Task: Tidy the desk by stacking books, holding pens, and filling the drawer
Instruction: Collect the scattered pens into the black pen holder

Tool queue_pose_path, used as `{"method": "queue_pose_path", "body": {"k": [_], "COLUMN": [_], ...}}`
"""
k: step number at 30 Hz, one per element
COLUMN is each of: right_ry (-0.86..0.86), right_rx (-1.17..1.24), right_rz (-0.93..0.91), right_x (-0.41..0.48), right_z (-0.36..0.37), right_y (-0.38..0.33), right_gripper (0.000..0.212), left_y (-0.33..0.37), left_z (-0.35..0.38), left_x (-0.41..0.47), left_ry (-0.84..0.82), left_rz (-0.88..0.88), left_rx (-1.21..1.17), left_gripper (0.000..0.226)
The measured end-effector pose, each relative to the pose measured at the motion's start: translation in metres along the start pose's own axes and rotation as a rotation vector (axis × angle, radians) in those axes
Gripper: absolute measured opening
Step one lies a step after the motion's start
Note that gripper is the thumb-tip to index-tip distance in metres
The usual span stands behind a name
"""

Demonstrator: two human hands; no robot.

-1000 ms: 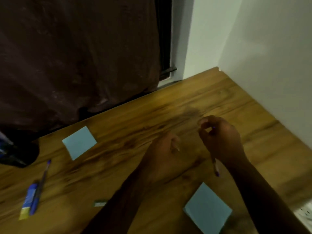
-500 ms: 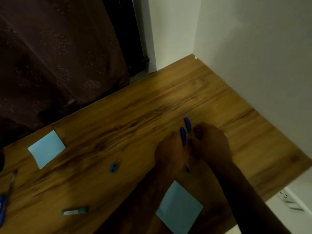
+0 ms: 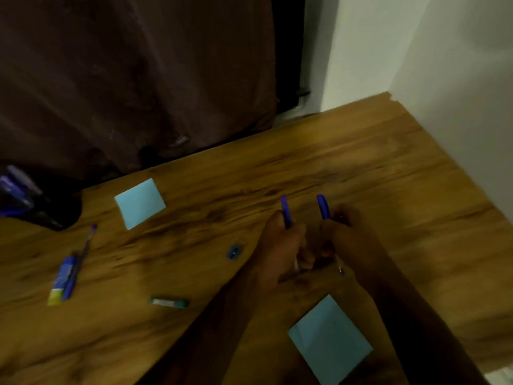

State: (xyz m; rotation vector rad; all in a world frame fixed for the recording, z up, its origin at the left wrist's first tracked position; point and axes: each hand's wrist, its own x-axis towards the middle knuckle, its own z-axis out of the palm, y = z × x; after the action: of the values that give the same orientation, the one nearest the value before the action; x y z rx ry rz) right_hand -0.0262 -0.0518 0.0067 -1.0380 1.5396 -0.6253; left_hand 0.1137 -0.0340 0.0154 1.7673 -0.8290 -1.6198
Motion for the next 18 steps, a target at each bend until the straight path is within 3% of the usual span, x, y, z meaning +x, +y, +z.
{"method": "queue_pose_path", "body": {"k": [2,4,13,18], "right_ry": [-0.093,-0.162,-0.427,-0.491], "right_rx": [0.071,0.061,-0.187,-0.32], "right_rz": [-0.01,-0.021,-0.166,-0.209], "right_x": [-0.005,-0.007,-0.03,-0.059], "right_z": [0.022,0.051,0.2,0.283], "right_y": [-0.009,-0.019,-0.049,-0.066], "right_gripper": [0.008,0.017,0.018,0.013], "left_y": [0.0,-0.005,-0.038,-0.075], "left_z": [-0.025,-0.055,-0.189,-0.27], "left_x": [-0.01,-0.018,-0.068,-0.089], "left_ry": [0.06,0.132,0.313,0.408], "left_rz": [0.027,0.045,0.07,0.073], "left_rx": [-0.033,-0.057,-0.204,-0.264], "left_gripper": [0.007,0.009,0.016,0.008]}}
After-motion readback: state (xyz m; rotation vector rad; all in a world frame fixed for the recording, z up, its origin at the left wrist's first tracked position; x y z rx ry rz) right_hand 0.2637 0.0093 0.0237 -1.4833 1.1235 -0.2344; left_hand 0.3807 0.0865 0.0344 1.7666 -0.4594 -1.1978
